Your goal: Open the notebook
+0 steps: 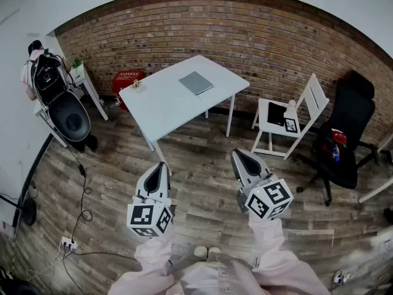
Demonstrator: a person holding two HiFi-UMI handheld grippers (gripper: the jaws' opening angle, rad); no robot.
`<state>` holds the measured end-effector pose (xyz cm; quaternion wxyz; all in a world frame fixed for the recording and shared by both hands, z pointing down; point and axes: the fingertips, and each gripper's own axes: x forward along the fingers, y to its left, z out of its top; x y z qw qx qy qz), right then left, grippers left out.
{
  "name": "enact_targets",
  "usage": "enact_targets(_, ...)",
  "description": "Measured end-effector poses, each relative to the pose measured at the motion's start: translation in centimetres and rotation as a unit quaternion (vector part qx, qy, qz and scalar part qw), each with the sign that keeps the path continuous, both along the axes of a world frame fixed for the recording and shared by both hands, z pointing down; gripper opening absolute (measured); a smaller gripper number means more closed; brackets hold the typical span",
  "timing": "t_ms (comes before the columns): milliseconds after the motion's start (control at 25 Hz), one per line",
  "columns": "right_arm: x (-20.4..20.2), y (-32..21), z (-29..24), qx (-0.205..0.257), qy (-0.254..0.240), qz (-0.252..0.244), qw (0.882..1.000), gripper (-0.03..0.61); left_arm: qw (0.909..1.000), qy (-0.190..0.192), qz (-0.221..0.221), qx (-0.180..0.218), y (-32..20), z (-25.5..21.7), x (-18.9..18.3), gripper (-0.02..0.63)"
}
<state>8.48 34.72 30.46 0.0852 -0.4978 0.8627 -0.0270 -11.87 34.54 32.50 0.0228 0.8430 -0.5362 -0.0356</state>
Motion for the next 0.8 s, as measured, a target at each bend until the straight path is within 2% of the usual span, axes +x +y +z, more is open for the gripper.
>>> enact_targets(360,1.3,0.2,1.1,-0.013,0.001,0.005,1.0,0.003,1.0,-0.002,-0.002,-0.006,0.5,0.5,0.9,-0.008)
enact_targets(640,2.9,0.0,2.4,-0.02,0.013,-0.008,1.0,0.008,0.9999,0.0,-0.002,-0.012,0.9,1.4,3.2,-0.008)
enact_targets(760,3.5,-0.3,2.6,-0.02,0.009,-0.009,1.0,0.045,0.9999,0.002,-0.003,-0.015,1.0,1.7,3.9,-0.008)
enact_targets(800,3.6,-0.4,2.6,-0.02,0.009,-0.009,1.0,0.077,0.9999,0.002,-0.003,-0.016,1.0,1.8,4.1,-0.008)
